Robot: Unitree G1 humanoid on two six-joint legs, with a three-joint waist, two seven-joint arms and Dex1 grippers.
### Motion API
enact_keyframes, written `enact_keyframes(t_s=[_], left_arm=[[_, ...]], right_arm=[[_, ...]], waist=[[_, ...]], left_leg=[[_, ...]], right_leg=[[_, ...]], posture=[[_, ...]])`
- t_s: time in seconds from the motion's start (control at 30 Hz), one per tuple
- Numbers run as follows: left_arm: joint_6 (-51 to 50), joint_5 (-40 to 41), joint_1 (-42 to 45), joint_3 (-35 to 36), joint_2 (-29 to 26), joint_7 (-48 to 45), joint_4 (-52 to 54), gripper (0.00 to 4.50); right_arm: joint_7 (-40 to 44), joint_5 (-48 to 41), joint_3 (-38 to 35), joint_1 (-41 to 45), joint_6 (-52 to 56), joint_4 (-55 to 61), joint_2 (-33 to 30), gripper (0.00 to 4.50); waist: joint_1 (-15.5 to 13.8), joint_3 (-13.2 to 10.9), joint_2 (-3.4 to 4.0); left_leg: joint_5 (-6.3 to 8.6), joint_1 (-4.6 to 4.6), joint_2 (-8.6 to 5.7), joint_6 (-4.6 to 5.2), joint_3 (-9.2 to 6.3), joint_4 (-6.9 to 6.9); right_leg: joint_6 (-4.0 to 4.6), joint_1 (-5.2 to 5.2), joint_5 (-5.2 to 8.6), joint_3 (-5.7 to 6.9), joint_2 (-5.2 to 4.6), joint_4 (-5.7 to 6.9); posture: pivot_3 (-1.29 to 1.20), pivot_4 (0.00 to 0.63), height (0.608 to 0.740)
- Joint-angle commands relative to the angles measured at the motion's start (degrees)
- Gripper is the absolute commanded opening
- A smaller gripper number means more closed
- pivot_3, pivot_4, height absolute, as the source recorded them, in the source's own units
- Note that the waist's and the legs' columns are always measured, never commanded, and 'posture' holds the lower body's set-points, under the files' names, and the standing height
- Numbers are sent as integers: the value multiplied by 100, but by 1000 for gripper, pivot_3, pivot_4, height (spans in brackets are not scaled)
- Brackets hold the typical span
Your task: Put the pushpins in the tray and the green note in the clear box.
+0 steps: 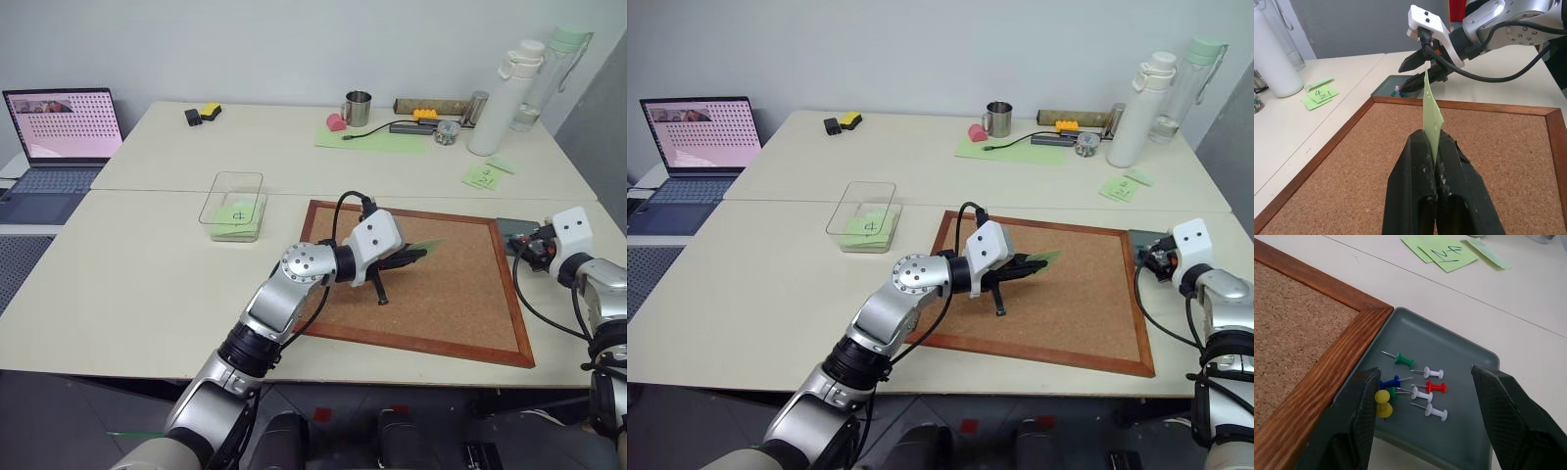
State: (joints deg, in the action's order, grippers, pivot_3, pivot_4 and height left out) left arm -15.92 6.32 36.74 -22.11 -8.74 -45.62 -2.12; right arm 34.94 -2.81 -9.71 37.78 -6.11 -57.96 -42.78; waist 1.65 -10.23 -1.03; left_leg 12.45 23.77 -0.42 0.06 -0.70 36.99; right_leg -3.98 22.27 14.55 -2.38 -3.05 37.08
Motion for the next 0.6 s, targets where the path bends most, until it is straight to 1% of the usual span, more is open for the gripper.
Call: enact_keyframes(t_s=[0.03, 0.1, 0.3, 0.5, 0.6], left_arm=[[65, -14, 59, 31, 29, 28, 229, 0], [62, -11, 56, 30, 27, 24, 239, 0], [62, -12, 47, 30, 18, 22, 261, 0], [36, -2, 25, 25, 13, 19, 302, 0], [30, 0, 42, 32, 19, 23, 287, 0]], right_arm=[[-20, 22, -42, 87, -147, -5, -169, 3064], [-9, -12, -68, 94, -137, -11, -160, 3064], [151, -1359, -1165, 563, 1171, 1, 123, 3064], [-82, -2249, -1962, 941, 2260, 56, 192, 3064], [-217, -2520, -2206, 1036, 2643, 90, 198, 3064]], waist=[[0, 0, 0], [0, 0, 0], [14, 0, 0], [0, 0, 0], [-1, 0, 0]], left_leg=[[0, 0, 0, 0, 0, 0], [0, 0, 0, 0, 0, 0], [0, 0, 1, 0, 1, 0], [0, 1, 1, 0, -4, -1], [0, 2, 0, 0, -3, -1]], right_leg=[[0, 0, 0, 0, 0, 0], [0, 0, 0, 0, 0, 0], [0, -1, 0, -2, 0, 0], [1, -2, 0, 3, 0, -2], [1, -2, 0, 3, -1, -2]], posture=[[0, 150, 740], [0, 150, 740], [0, 150, 740], [0, 150, 740], [0, 150, 740]])
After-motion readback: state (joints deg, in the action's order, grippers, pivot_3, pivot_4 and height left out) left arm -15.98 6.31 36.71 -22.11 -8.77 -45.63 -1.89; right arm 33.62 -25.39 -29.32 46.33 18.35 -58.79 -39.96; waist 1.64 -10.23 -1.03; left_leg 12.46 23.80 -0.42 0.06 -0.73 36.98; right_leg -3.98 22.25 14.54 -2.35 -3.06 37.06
